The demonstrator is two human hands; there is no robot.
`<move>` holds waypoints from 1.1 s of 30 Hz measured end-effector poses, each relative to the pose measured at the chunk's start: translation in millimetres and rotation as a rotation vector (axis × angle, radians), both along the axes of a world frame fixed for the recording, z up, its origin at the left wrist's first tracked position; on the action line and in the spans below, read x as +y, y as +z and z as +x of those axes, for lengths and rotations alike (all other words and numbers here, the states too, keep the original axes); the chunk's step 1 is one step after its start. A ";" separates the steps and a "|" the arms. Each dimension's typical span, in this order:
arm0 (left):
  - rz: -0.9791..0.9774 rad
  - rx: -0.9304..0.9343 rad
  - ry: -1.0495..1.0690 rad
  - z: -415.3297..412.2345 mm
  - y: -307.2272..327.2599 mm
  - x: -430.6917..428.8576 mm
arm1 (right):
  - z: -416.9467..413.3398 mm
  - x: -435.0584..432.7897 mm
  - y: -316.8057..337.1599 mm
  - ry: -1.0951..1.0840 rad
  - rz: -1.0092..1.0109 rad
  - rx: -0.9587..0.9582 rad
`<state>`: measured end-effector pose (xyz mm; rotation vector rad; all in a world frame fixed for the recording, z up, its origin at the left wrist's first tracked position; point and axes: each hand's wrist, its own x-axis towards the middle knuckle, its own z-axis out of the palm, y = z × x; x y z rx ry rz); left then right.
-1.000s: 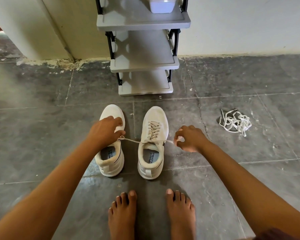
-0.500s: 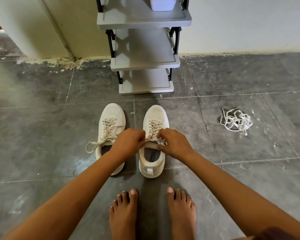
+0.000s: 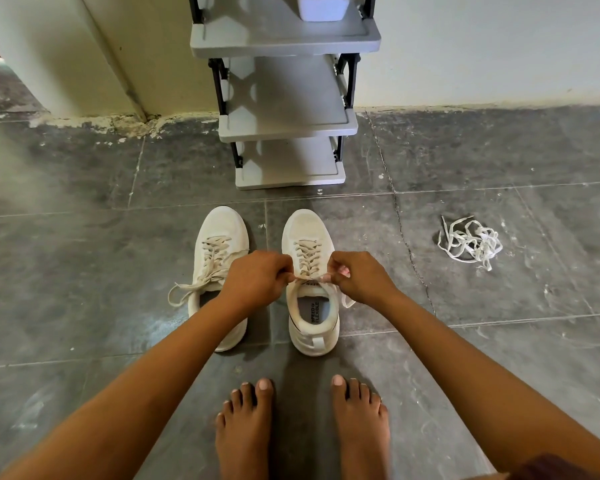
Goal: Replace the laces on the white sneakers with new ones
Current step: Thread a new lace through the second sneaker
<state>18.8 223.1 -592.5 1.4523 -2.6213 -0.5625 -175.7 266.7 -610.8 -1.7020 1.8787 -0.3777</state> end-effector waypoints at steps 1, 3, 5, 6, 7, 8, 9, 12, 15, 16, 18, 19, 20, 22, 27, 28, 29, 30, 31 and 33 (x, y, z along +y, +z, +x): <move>-0.004 -0.003 0.014 2.3 0.1 -1.5 | -3.0 0.3 -0.3 -0.011 0.008 -0.005; 0.048 0.015 0.058 8.6 -1.0 -3.9 | -7.6 3.4 -1.6 -0.016 0.032 -0.017; 0.106 0.017 0.078 13.9 -2.4 -3.6 | -8.0 5.0 -2.5 0.011 0.049 -0.005; 0.135 0.021 0.080 15.6 -3.3 -2.7 | -7.4 4.5 -2.4 0.023 0.056 -0.002; 0.162 0.033 0.084 16.7 -4.2 -1.9 | -7.0 3.7 -1.8 0.027 0.063 -0.011; 0.178 0.047 0.087 16.9 -4.7 -1.2 | -7.0 3.0 -0.5 0.030 0.070 -0.025; 0.183 0.057 0.089 16.5 -5.0 -0.8 | -7.3 2.9 0.8 0.037 0.077 -0.038; 0.196 0.039 0.097 14.8 -3.9 -2.4 | -7.7 5.0 2.7 0.061 0.097 -0.038; 0.204 -0.026 0.084 12.5 -1.7 -4.9 | -7.0 3.9 4.9 0.059 0.140 -0.012; 0.230 -0.026 0.084 11.2 0.2 -5.0 | -6.9 2.4 6.7 0.060 0.179 -0.051; 0.400 0.149 0.195 7.2 5.9 -5.8 | -3.8 -1.0 12.8 -0.009 0.293 -0.297; 0.546 0.318 0.301 4.1 10.4 -5.7 | -0.6 -2.8 16.9 -0.072 0.343 -0.464; 0.679 0.504 0.400 0.7 14.7 -6.4 | 3.0 -4.2 20.6 -0.131 0.359 -0.620; 0.856 0.843 0.546 -4.6 19.9 -9.5 | 9.0 -6.7 25.1 -0.221 0.301 -0.901; 1.088 1.169 0.688 -13.2 17.4 -6.6 | 19.4 -6.0 27.5 -0.328 0.239 -1.227; 1.087 1.160 0.687 -15.1 15.0 -5.0 | 21.9 -6.3 25.7 -0.325 0.230 -1.179; 1.073 1.142 0.692 -16.8 12.6 -3.8 | 24.0 -6.6 23.8 -0.313 0.219 -1.123; 1.049 1.115 0.701 -17.9 10.6 -3.3 | 25.6 -7.3 22.2 -0.301 0.213 -1.078; 1.023 1.085 0.710 -18.2 8.9 -3.0 | 26.9 -7.8 21.2 -0.288 0.215 -1.047; 0.993 1.038 0.712 -18.4 6.3 -2.9 | 29.1 -8.7 20.1 -0.269 0.224 -1.017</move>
